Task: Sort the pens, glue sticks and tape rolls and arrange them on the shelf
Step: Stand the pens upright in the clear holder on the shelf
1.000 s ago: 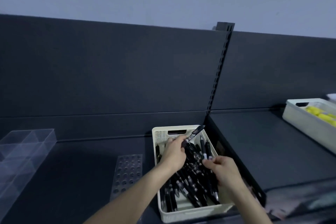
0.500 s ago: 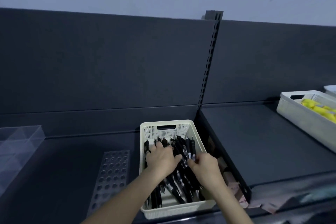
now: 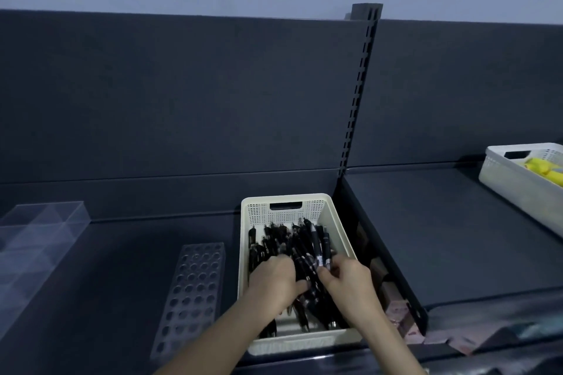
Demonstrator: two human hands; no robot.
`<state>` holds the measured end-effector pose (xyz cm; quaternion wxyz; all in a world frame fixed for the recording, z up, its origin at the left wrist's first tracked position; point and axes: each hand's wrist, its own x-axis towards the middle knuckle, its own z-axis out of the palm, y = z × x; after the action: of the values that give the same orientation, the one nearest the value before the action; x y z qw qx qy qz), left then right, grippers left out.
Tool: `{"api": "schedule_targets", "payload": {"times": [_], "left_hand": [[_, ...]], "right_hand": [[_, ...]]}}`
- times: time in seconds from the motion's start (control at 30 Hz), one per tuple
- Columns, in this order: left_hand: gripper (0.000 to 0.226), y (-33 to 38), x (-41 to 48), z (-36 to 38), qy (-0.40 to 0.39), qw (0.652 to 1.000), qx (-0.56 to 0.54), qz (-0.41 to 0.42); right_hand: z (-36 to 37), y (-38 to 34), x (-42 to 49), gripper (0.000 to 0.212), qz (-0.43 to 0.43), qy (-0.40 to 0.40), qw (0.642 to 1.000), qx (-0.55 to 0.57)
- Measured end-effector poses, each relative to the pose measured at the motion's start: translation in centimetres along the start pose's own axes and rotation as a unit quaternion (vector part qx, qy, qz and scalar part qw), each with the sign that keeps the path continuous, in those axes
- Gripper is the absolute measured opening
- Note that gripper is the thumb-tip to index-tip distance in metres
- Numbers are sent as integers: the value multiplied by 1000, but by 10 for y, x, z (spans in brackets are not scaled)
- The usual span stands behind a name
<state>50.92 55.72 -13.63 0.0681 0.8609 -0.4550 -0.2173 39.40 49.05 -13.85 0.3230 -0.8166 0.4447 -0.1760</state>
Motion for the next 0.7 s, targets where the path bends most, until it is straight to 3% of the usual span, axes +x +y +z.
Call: {"api": "schedule_targets", "payload": {"times": [0.27,0.33,0.43,0.57,0.7], "left_hand": [[48,-2,7,-7,107,958,-258,-61],[45,-3,8,-7,79,927,-361,-70],[14,-4,3,-10,56,857,-510,-45],[12,-10,-11,-25,63,809,-584,-8],[15,-22,-27,-43,102,803,-584,66]], "right_hand": [[-3,1,-4,35,20,-3,999,39],[-3,-1,-4,34,17,-5,998,54],[-5,-2,-4,36,7,-3,995,97],[-12,-4,-4,34,16,-40,966,255],[-18,-21,-6,29,11,-95,928,361]]}}
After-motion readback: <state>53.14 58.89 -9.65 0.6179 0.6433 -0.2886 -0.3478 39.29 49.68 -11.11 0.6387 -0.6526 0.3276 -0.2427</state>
